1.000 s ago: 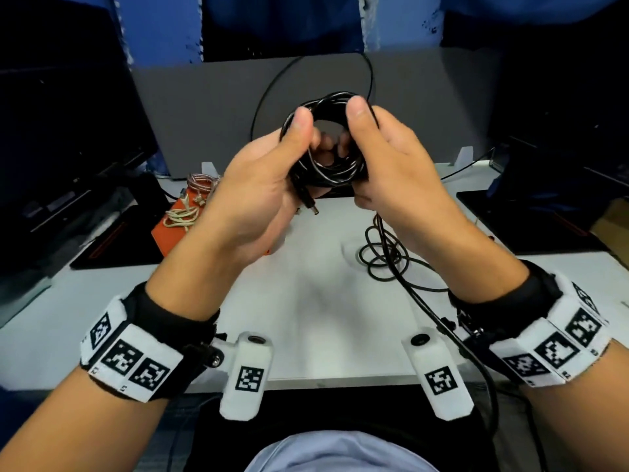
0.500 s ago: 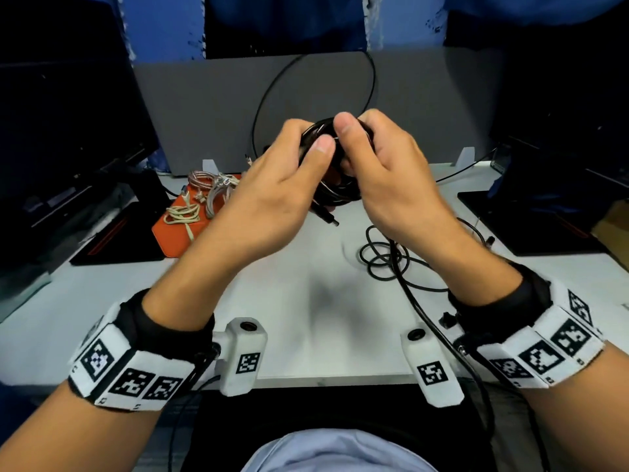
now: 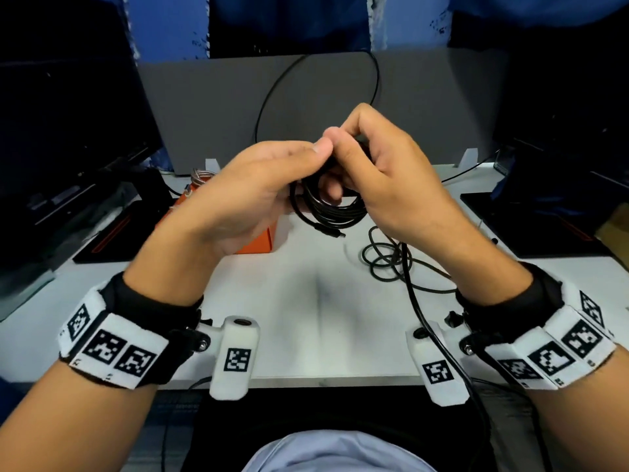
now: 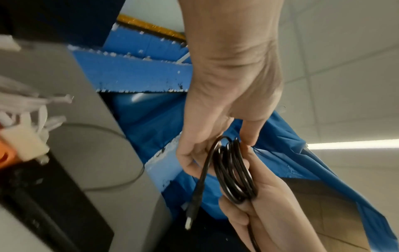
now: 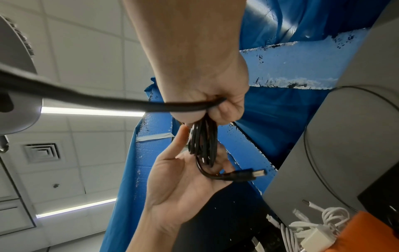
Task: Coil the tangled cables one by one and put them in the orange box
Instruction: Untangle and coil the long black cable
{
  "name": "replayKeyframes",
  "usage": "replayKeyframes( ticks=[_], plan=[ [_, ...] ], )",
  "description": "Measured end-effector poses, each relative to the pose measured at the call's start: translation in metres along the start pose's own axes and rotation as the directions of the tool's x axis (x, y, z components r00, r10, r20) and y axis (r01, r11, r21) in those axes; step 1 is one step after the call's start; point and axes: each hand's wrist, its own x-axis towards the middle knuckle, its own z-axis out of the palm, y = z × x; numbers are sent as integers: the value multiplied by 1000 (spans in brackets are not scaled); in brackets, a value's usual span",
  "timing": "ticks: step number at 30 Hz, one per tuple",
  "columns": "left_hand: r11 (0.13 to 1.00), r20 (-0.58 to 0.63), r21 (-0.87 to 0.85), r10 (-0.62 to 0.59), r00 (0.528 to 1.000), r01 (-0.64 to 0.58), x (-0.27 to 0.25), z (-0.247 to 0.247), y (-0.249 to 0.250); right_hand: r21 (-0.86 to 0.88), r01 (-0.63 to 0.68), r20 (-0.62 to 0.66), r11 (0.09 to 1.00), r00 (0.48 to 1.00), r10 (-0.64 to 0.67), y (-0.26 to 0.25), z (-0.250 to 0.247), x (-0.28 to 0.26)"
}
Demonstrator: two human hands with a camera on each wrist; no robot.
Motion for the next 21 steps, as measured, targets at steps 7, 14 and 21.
replayKeyframes(
  ticks=[7, 14, 21],
  plan=[
    [821, 72, -570, 19, 997, 26, 9, 21, -9, 42, 9, -134, 999, 991, -3, 2, 0, -2],
    [775, -55, -622, 100, 993, -112, 8, 22, -5, 206, 23, -170, 978, 985, 13, 5, 0, 2],
    [559, -187, -803, 95, 978, -208, 12, -2, -2, -159, -9, 97, 987, 995, 25, 19, 6, 1]
  ],
)
